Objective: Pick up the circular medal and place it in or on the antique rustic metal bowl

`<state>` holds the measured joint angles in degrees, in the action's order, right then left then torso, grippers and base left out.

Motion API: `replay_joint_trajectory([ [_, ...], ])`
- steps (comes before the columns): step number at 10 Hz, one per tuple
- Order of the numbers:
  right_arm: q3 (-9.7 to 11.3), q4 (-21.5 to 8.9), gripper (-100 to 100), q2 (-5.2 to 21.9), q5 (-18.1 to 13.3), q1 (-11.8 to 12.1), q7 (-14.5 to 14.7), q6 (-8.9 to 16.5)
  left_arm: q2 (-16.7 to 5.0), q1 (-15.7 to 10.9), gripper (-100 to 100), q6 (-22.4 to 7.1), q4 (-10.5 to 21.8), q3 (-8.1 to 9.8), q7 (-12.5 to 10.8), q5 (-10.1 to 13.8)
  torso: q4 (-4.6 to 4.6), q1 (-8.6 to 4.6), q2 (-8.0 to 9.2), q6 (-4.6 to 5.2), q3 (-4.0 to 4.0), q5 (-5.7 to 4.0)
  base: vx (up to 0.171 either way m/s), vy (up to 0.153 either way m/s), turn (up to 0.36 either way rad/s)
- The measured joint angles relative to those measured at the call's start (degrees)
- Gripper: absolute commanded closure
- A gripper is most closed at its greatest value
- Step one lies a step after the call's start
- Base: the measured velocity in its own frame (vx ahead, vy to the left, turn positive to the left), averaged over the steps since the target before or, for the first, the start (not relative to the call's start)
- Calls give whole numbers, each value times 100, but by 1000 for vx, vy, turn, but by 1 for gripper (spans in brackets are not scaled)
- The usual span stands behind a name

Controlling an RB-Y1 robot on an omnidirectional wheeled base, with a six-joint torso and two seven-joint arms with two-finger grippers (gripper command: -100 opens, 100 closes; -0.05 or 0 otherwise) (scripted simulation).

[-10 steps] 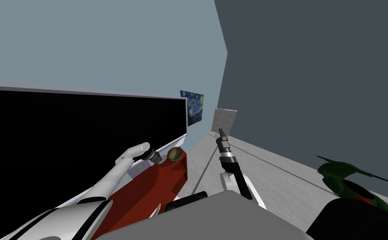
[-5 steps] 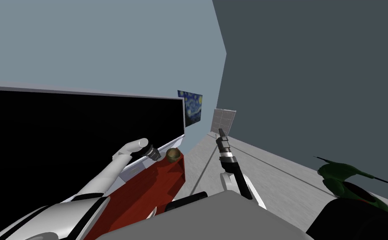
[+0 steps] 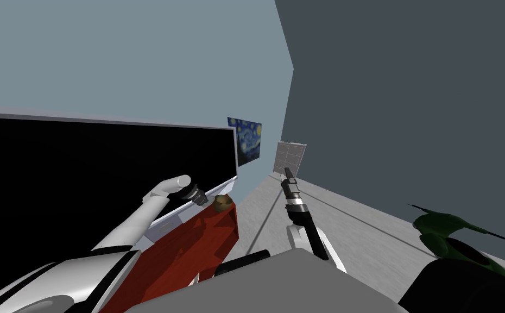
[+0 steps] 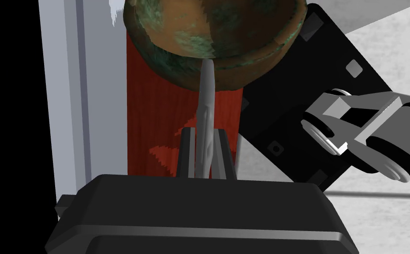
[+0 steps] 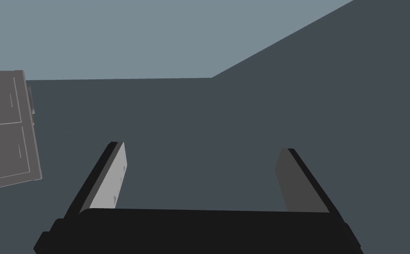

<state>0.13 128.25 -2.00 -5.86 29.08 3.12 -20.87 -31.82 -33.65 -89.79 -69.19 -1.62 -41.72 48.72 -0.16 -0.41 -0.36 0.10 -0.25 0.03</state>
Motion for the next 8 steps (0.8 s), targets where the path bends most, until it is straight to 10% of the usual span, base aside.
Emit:
replay_joint_trajectory([
  [3, 0, 0, 0, 0, 0, 0, 0, 0, -133, -44, 100, -272, -267, 5, -194, 96, -1, -6, 0, 2, 0, 0, 16, -60, -4],
  [4, 0, 0, 0, 0, 0, 0, 0, 0, -133, -51, -100, -288, -277, 4, -211, 99, -3, 8, 2, -1, -1, 3, 1, -8, -1],
  [8, -1, 0, 0, 1, 0, 0, 0, 0, -131, -51, -100, -286, -277, 3, -209, 100, -2, 28, 5, -2, 1, 8, 0, 0, 0],
])
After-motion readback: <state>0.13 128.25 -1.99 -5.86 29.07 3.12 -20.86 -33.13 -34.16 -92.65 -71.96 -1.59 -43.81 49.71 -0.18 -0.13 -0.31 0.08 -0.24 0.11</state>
